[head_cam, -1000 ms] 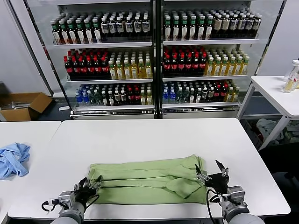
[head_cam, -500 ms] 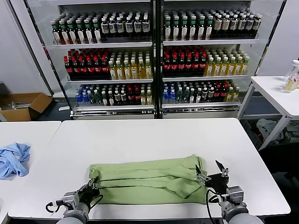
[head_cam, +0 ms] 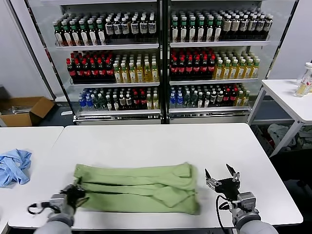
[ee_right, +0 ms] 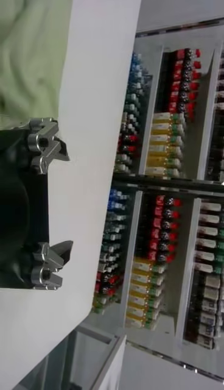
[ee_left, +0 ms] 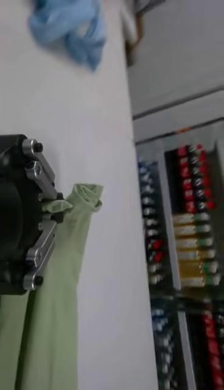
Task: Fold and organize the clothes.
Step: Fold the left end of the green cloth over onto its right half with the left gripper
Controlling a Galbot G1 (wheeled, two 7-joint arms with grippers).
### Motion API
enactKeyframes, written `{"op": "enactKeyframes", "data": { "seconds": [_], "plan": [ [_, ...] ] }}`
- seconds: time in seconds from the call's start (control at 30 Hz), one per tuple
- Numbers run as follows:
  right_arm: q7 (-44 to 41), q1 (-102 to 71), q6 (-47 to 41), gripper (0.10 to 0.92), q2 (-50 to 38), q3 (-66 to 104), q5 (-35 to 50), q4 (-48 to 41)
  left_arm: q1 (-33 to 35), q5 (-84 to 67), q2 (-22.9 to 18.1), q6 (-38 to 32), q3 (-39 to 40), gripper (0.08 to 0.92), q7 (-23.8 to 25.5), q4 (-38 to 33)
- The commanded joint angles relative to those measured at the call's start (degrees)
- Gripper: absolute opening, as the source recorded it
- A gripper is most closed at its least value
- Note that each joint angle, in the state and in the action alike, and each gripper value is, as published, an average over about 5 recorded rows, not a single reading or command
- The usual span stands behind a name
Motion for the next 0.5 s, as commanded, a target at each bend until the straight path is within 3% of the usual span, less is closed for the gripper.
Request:
{"op": "enactKeyframes", "data": {
  "seconds": [0.03, 0.23, 0.37, 0.5],
  "plan": [
    [0.0, 0.55, 0.03, 0.823, 0.0, -0.08, -0.03, -0.19, 2.29, 7.84, 4.33, 1.96, -15.64, 0.094, 1.94, 3.17],
    [-0.02, 0.85, -0.03, 0.823, -0.01, -0.49, -0.11, -0.18, 2.34, -0.76, 1.12, 3.58, -9.06, 0.094, 2.03, -6.3],
    [-0.02, 0.55, -0.04, 0.823, -0.07, -0.35, -0.19, 0.15, 1.51, -14.24, -2.56, 4.0, 0.65, 0.094, 4.52, -13.88],
    [-0.03, 0.04, -0.01, 0.823, 0.0, -0.13, -0.37, 0.59, -1.16, -15.15, -6.76, 3.49, 11.43, 0.094, 5.62, -15.35]
  ]
}}
